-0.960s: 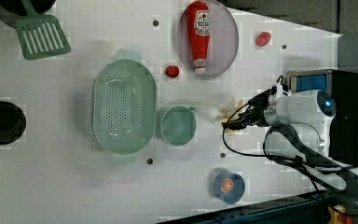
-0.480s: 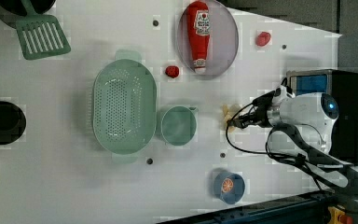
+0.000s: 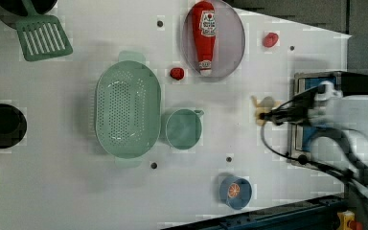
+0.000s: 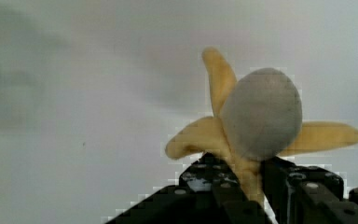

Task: Pick Banana and place it in mug.

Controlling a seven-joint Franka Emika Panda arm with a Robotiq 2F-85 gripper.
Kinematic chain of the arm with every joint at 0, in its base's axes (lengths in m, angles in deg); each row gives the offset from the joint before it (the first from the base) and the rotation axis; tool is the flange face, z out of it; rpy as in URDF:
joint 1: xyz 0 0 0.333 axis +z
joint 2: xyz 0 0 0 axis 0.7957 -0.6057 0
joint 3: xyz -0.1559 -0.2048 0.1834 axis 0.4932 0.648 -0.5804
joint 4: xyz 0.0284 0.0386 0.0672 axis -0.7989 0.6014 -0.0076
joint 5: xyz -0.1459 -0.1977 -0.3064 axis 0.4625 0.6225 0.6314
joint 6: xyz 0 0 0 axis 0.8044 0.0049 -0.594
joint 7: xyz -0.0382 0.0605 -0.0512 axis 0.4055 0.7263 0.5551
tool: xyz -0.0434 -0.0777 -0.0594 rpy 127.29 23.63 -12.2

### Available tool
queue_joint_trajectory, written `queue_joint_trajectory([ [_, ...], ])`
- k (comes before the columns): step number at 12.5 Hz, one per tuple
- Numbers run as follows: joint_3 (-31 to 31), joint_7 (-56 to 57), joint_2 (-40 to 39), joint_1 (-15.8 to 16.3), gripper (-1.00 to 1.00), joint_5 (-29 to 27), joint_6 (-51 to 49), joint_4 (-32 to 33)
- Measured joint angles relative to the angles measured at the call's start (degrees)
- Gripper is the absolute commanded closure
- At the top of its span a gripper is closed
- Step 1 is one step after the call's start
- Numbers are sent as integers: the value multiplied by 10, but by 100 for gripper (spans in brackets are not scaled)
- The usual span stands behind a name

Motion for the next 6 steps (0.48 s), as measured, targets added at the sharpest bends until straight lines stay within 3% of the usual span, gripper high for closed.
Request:
queue_joint_trajectory([
  [6,-10,-39,185,-5,57,-14,-254,-134],
])
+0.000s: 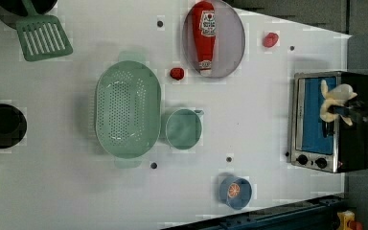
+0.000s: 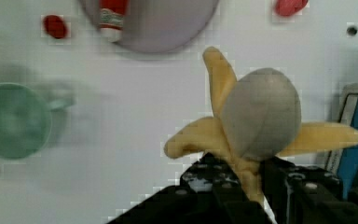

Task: Pick Banana and place it in mug.

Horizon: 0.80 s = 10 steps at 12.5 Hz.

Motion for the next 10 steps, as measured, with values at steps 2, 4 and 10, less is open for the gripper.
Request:
queue_joint_trajectory([
  [2,-17,-53,23,3,57,14,-42,-2],
  [4,-64,-120,13,0,57,14,-53,-2],
  [10,-212,-380,-38,37,57,-29,-29,12],
])
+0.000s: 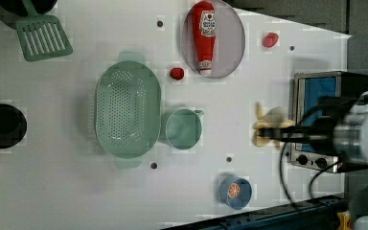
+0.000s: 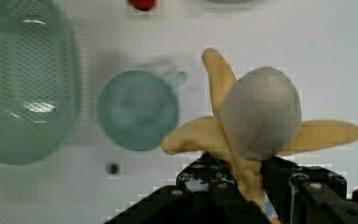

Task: Pick Banana and place it in mug.

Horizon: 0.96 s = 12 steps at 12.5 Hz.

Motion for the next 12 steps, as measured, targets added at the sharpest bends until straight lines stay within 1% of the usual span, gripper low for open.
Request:
queue_joint_trajectory([
  [2,-35,-64,-8,5,57,-32,40,19],
  [3,-53,-99,-13,1,57,-35,52,27],
  [4,-57,-122,-23,11,57,-22,98,40],
  [6,-60,-155,-64,20,57,-22,136,64],
  [7,-61,-162,-84,18,57,-20,164,75],
  [8,-63,-164,-107,14,51,-20,191,82],
  [9,-68,-170,-133,6,32,-24,215,82],
  [10,-69,-181,-161,2,8,-31,234,83],
  [12,-63,-187,-194,-2,-38,-26,254,96],
])
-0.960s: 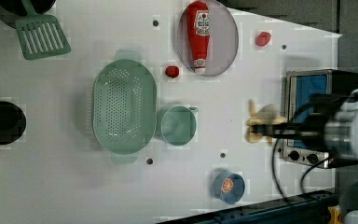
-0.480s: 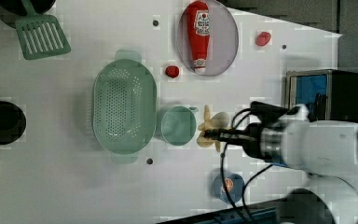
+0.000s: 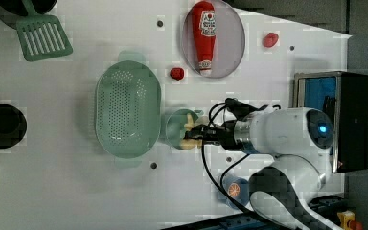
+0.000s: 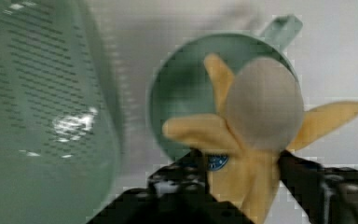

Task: Pick Banana and place it in mug.

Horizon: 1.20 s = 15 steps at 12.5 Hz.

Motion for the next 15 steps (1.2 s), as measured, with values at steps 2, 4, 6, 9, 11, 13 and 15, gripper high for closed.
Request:
queue_joint_trajectory([
  [2,0,-2,-2,-10,-83,8,24,32],
  [4,11,-5,-2,-3,-100,6,62,35],
  [6,19,-6,14,-5,-100,16,60,25],
  [9,28,-6,61,2,-100,0,59,17],
  [11,54,-6,107,4,-100,5,-36,-2],
  [13,88,-8,150,-1,-100,10,-121,-37],
  [15,142,-8,195,1,-100,15,-222,-87],
])
